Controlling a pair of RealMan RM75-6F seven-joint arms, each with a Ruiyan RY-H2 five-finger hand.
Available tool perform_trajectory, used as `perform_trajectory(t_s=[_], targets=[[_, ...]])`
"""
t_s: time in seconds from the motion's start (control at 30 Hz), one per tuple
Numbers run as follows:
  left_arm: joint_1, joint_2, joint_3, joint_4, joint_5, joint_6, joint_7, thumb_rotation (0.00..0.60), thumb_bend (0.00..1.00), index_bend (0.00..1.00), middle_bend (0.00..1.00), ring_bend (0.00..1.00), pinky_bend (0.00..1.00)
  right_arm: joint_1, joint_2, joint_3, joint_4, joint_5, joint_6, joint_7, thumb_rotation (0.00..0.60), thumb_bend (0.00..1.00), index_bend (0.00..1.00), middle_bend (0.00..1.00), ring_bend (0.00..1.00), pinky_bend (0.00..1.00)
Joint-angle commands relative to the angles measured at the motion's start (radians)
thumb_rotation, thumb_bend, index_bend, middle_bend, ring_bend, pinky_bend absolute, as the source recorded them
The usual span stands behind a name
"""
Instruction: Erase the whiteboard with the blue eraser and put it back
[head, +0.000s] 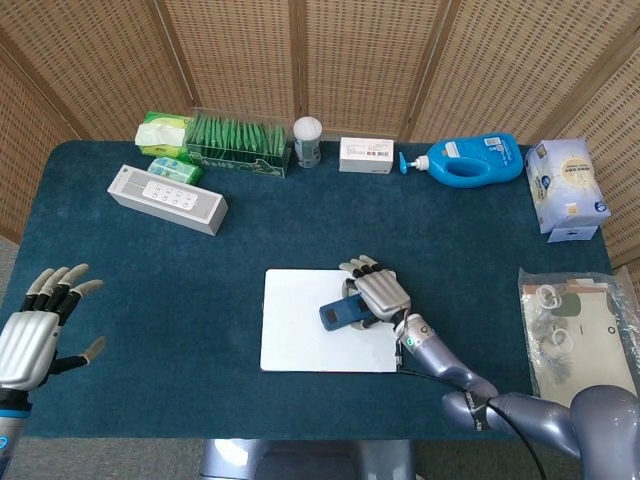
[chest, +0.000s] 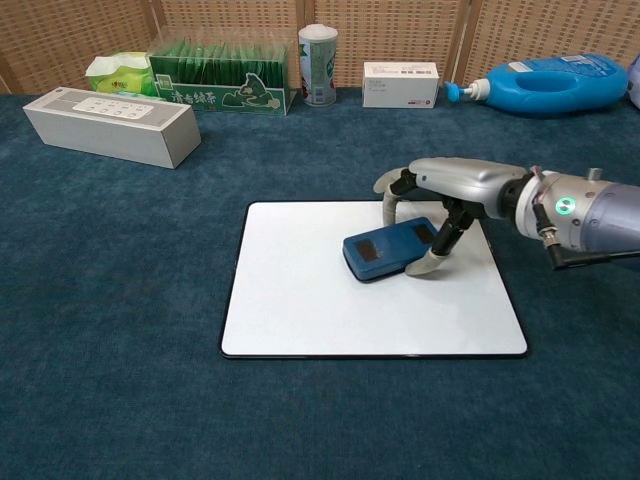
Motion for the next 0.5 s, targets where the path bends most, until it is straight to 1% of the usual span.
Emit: perform_trajectory(t_s=[0.03,0.3,0.5], targets=[[-0.005,-0.004,-0.002,-0.002,0.003,-0.005,0.003,0.6,0.32,0.2,0.1,0.04,0.0,-0.021,0.026,-0.01,-0.019,0.006,0.019,-0.008,0.6,0.15,0.76,0.12,0.0,0.0],[-0.015,-0.011,-0.006,-0.003,0.007,-0.014,0.009,0.6,0.32,0.2,0.09,0.04,0.0,-0.067,0.088,-0.028,-0.062,0.02,0.054,-0.024,0.6,0.15,0.76,0.12,0.0,0.0],[-0.02,-0.017,-0.006,-0.002,0.009,-0.02,0.012,0.6,0.32,0.2,0.09,0.04,0.0,-0.076,0.136,-0.013,-0.118,0.016,0.079,-0.03,0.6,0.15,0.76,0.12,0.0,0.0]])
